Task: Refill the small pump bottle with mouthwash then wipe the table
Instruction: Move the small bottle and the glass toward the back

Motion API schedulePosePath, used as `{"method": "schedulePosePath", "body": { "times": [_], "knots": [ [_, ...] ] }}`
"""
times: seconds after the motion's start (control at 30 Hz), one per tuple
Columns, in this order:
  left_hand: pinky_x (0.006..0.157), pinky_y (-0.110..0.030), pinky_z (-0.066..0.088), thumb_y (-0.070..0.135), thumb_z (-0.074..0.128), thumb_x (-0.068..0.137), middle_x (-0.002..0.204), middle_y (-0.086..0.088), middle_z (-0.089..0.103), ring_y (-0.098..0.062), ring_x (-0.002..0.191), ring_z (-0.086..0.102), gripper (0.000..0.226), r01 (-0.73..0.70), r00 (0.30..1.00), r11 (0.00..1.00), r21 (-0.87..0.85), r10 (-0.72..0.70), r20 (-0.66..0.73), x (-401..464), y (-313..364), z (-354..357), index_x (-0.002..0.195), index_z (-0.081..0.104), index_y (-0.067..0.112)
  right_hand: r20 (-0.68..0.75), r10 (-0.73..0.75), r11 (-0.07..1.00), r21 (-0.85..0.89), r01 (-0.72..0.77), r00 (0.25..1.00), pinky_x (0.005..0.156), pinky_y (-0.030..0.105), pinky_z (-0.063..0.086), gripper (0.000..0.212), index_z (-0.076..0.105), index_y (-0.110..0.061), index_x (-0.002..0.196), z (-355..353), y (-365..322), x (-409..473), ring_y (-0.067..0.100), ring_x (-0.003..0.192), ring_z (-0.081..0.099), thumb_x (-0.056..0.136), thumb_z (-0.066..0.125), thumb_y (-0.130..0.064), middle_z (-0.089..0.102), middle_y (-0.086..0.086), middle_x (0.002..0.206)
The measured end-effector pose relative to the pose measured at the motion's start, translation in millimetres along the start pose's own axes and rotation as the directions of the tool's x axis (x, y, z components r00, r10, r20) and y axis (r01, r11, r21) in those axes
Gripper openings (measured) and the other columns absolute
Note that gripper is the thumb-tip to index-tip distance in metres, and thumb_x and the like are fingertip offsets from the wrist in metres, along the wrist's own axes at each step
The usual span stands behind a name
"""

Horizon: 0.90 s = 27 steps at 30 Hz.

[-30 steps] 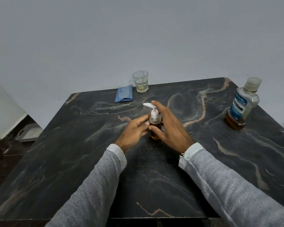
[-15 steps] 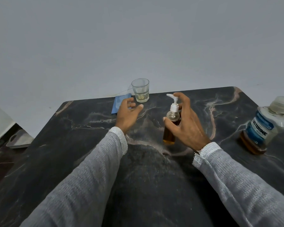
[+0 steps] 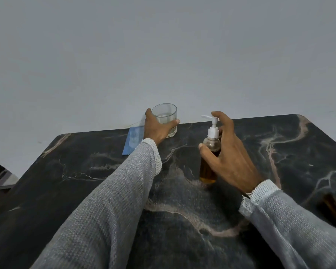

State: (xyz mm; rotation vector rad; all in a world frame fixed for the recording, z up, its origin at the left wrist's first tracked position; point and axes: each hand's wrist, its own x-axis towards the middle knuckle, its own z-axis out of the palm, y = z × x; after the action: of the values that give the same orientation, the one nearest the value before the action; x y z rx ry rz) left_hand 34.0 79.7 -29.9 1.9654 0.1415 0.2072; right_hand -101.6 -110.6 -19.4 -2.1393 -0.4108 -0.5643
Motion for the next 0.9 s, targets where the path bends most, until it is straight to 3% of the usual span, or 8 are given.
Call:
{"method": "schedulePosePath", "body": {
  "times": [0.23, 0.43, 0.6, 0.73, 0.9],
  "knots": [
    [0.102, -0.04, 0.048, 0.04, 0.088, 0.064, 0.13, -0.004, 0.052, -0.025, 0.117, 0.053, 0.092, -0.031, 0.997, 0.999, -0.045, 0.028, -0.068, 6, -6, 4, 0.136, 0.034, 0.019, -0.029, -0.002, 1.0, 0.003, 0.002, 1.0, 0.068, 0.0, 0.041, 0.075, 0.014, -0.047, 0.141, -3, -2, -9, -0.005, 0.094, 0.056, 0.088, 0.064, -0.031, 0.055, -0.01, 0.11],
    [0.09, -0.026, 0.046, 0.041, 0.089, 0.063, 0.123, 0.007, 0.054, -0.016, 0.11, 0.055, 0.09, -0.113, 0.993, 0.992, -0.052, 0.114, 0.019, -50, -8, -14, 0.134, 0.036, 0.026, -0.039, 0.012, 0.999, 0.034, -0.011, 0.999, 0.075, 0.005, 0.04, 0.079, 0.013, -0.048, 0.144, -9, -17, -30, -0.005, 0.094, 0.056, 0.086, 0.064, -0.028, 0.055, -0.007, 0.114],
    [0.082, -0.011, 0.039, 0.045, 0.089, 0.061, 0.122, 0.013, 0.056, -0.003, 0.108, 0.055, 0.09, -0.187, 0.98, 0.982, -0.009, 0.187, 0.071, -127, -6, -37, 0.133, 0.037, 0.03, -0.057, 0.046, 0.993, 0.111, -0.04, 0.997, 0.066, 0.011, 0.047, 0.079, 0.013, -0.044, 0.144, -19, -37, -61, 0.007, 0.072, 0.061, 0.086, 0.061, -0.019, 0.06, -0.008, 0.084],
    [0.088, -0.02, 0.042, 0.045, 0.089, 0.06, 0.124, 0.011, 0.057, -0.006, 0.111, 0.055, 0.092, -0.143, 0.987, 0.989, -0.037, 0.145, 0.07, -187, -6, -48, 0.135, 0.037, 0.029, -0.075, 0.087, 0.99, 0.12, -0.078, 0.993, 0.054, 0.018, 0.045, 0.073, 0.013, -0.042, 0.142, -25, -56, -87, 0.008, 0.059, 0.056, 0.086, 0.053, -0.017, 0.055, -0.006, 0.07],
    [0.09, -0.02, 0.044, 0.041, 0.09, 0.059, 0.123, 0.014, 0.056, -0.002, 0.11, 0.054, 0.092, -0.108, 0.992, 0.993, -0.048, 0.111, 0.055, -246, -8, -54, 0.135, 0.037, 0.031, -0.046, 0.133, 0.983, 0.135, -0.126, 0.99, 0.058, 0.036, 0.057, 0.068, 0.018, -0.038, 0.137, -28, -84, -115, 0.01, 0.06, 0.061, 0.088, 0.057, -0.014, 0.061, -0.003, 0.077]
  ]
}}
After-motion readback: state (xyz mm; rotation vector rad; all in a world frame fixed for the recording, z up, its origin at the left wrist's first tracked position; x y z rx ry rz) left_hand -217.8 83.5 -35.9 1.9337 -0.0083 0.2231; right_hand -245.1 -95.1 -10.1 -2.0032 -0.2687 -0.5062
